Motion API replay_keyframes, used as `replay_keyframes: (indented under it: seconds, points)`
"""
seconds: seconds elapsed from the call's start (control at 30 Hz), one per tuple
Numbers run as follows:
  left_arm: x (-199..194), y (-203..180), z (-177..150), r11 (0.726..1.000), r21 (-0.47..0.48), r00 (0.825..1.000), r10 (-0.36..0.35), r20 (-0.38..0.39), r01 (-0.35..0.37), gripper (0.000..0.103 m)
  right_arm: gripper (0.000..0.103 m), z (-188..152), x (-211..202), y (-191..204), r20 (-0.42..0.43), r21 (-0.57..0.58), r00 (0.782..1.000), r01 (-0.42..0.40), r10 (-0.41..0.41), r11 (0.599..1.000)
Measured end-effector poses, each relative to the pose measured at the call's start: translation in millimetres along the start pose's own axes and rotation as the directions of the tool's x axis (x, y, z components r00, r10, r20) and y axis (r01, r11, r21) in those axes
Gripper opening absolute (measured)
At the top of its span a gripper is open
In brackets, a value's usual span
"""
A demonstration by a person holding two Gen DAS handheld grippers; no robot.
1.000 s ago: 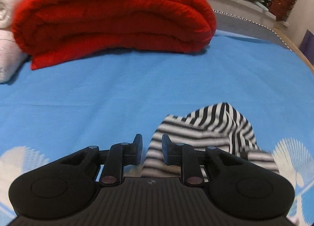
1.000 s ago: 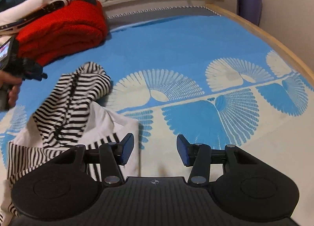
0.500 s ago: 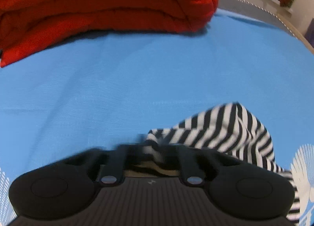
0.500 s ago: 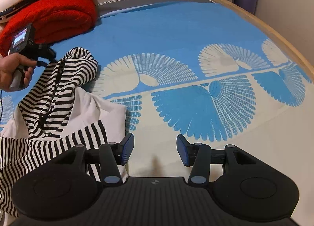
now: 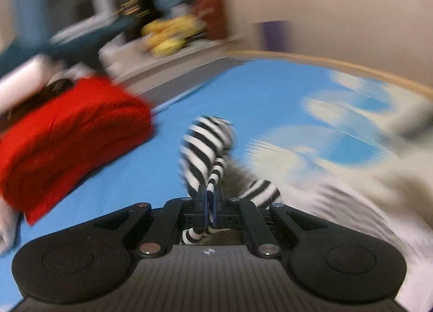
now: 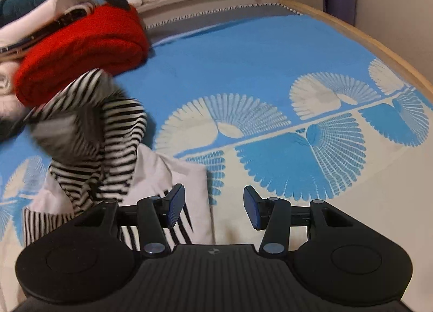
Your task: Fold small clothes
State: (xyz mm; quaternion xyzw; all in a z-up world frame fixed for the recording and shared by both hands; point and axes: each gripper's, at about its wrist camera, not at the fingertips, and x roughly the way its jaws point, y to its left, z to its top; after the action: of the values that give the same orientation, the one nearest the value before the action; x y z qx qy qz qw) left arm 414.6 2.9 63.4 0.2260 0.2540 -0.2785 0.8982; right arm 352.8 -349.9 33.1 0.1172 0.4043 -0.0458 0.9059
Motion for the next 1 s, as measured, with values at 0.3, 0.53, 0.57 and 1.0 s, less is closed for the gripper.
replay_keyframes:
  seconds: [0.3,0.53,0.57,1.0]
  points:
    - [-160,-18,-66,0.851,-0.515,0.984,0.010,-0.180,-0.103,0.029,0.050,-4,-27,-1,0.070,0.081,0.997,-0.025,0.019,0.996]
    - [-93,13,-110,0.553,-0.769,0.935,0.055,-0.349,-0.320,0.045,0.050,-18,-19,24,0.014,0.097,0.992,-0.126,0.125,0.987]
    - [-83,14,-114,0.545,-0.774,0.929,0.025,-0.369,-0.322,0.054,0.050,-20,-15,28,-0.010,0.110,0.988,-0.152,0.154,0.982]
    - [-55,7,-159,0.434,-0.846,0.903,-0.146,-0.404,-0.309,0.007,0.027,-74,59,88,-0.402,0.222,0.861,-0.240,0.313,0.945]
